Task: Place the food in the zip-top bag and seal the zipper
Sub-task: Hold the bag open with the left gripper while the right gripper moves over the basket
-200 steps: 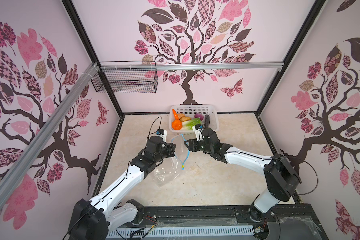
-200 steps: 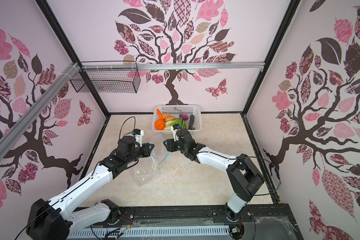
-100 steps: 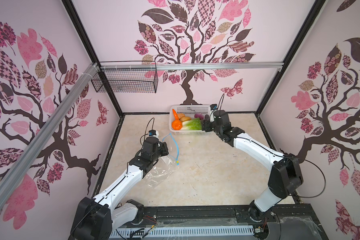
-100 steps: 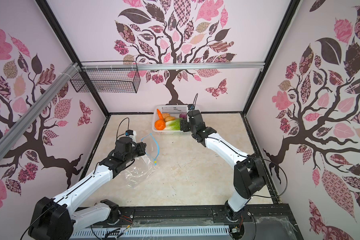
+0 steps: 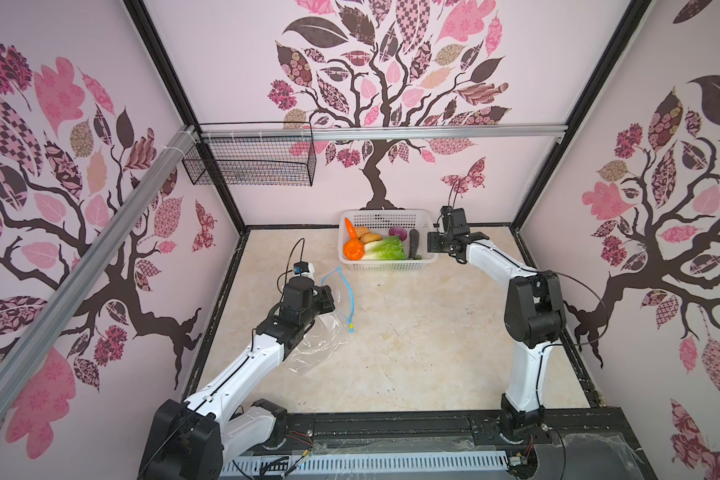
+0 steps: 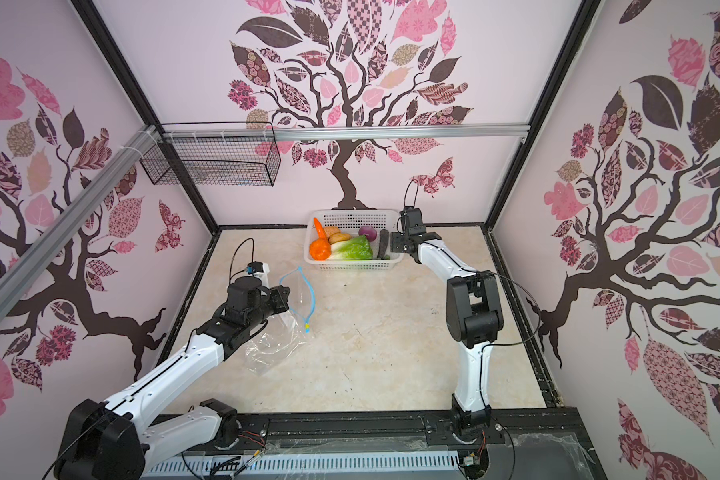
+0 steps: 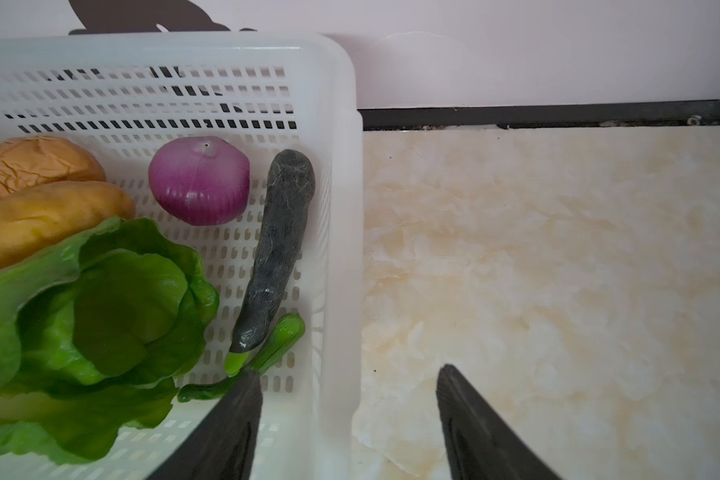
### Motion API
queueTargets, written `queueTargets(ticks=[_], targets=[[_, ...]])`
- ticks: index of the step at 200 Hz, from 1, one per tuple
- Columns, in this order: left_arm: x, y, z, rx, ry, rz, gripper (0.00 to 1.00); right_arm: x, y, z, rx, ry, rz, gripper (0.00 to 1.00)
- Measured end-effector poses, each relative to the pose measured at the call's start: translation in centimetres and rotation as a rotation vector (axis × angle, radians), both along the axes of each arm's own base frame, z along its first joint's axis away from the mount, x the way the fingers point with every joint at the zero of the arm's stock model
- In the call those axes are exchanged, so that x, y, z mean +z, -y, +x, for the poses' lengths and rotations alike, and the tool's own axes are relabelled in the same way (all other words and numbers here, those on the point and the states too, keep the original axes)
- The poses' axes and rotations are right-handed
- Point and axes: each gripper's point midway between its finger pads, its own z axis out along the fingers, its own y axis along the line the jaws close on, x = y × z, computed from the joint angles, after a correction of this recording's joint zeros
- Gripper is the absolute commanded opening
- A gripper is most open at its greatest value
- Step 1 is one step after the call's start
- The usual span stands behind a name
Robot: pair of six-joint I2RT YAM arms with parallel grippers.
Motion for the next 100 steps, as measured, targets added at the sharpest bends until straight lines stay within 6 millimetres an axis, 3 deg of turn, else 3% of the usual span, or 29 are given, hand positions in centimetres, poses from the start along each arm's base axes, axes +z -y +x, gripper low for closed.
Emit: queueTargets(ticks=[21, 75, 100], targets=[[0.2, 0.0, -0.1, 0.000, 0.006, -0.002, 0.00, -0.9, -0.3, 0.4, 0.011, -0.023, -0.006, 0.44], [0.8, 0.0, -0.1, 0.000, 0.024, -0.010, 0.00, -2.1, -0.4, 0.4, 0.027, -0.049, -0.026, 0.34], [0.9, -0.1, -0.1, 0.000, 0.028, -0.011, 0.00, -2.7, -0.3, 0.5, 0.030, -0.058, -0.040, 0.22]])
